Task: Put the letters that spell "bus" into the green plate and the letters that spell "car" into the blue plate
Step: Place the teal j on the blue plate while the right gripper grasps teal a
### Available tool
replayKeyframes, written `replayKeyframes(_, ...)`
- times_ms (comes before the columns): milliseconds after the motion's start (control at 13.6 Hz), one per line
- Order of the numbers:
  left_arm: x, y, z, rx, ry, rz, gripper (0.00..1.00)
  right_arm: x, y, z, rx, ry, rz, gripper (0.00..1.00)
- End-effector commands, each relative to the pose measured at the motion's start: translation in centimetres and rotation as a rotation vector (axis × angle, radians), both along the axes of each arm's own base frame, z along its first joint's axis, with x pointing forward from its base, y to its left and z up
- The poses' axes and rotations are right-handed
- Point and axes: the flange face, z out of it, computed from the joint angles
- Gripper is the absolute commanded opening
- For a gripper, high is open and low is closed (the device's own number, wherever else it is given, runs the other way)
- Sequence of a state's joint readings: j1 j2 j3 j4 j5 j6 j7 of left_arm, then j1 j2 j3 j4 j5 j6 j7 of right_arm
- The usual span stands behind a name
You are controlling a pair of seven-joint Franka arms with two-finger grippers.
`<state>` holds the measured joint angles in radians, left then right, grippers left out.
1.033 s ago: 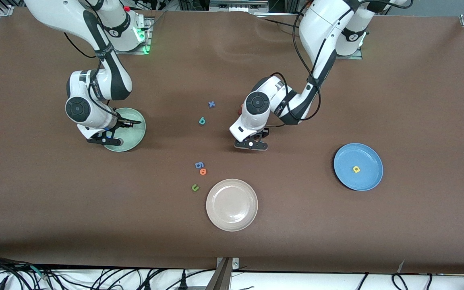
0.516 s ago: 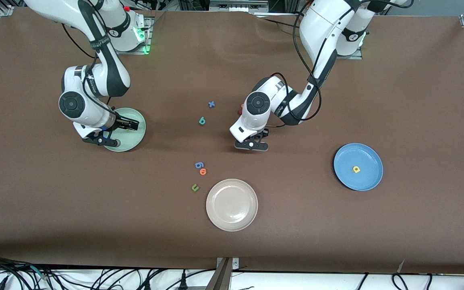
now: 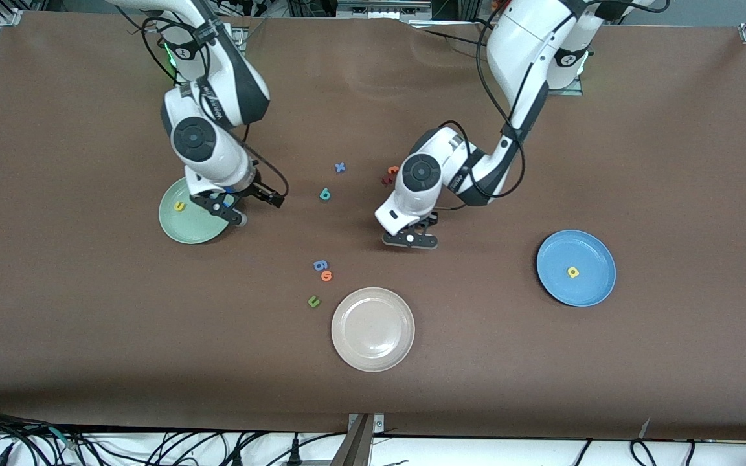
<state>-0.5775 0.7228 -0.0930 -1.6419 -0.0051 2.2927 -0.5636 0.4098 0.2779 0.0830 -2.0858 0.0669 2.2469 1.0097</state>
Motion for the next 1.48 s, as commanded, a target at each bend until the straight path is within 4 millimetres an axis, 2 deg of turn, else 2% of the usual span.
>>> replayKeyframes(0,2.3,2.9,3.2,0.030,0.020,-0.069,0.22,-0.2,4.7,-2.3,0.005,-0.021,-0.134,0.99)
replayKeyframes(148,4.2,6.3,3.8,0.090,-0.007,-0.120,0.22,-1.4,7.9,-4.5,0.026,-0.057,-0.172,0.98)
replayKeyframes(295,5.9,10.6,4.1,0.089,0.004,-0.159,0.24,-2.9,10.5,-6.7,0.045,-0.081,-0.164,0.98)
replayKeyframes(516,9.2,18.1,4.7,0.069,0.005,-0.225,0.24,-4.7,12.9,-8.9,0.057,-0.104,-0.095,0.96)
replayKeyframes(590,9.8,20.5,4.8,0.063,0.002,-0.235,0.24,-5.0,13.0,-9.6,0.046,-0.101,-0.080,0.96)
replayKeyframes(738,10.2,23.7,5.6,0.088,-0.014,-0.280,0.24,-5.3,12.7,-10.4,0.016,-0.108,-0.026,0.94)
replayKeyframes(811,9.7,24.5,6.3,0.108,-0.030,-0.295,0.24,-5.4,12.6,-10.6,0.012,-0.104,0.000,0.94)
replayKeyframes(959,7.7,25.4,6.4,0.101,-0.081,-0.303,0.23,-5.7,12.3,-10.9,0.006,-0.097,0.024,0.94)
replayKeyframes(1033,7.7,27.5,6.1,0.096,-0.097,-0.284,0.23,-5.7,12.3,-10.9,0.006,-0.097,0.024,0.90)
replayKeyframes(1180,7.2,29.3,5.8,0.083,-0.139,-0.330,0.23,-5.7,12.2,-11.1,0.004,-0.095,0.022,0.80)
replayKeyframes(1328,7.4,32.5,6.0,0.082,-0.153,-0.362,0.23,-5.8,12.2,-11.4,0.001,-0.091,0.024,0.61)
replayKeyframes(1401,7.7,33.9,5.9,0.079,-0.158,-0.406,0.23,-5.8,12.1,-11.6,0.000,-0.088,0.026,0.55)
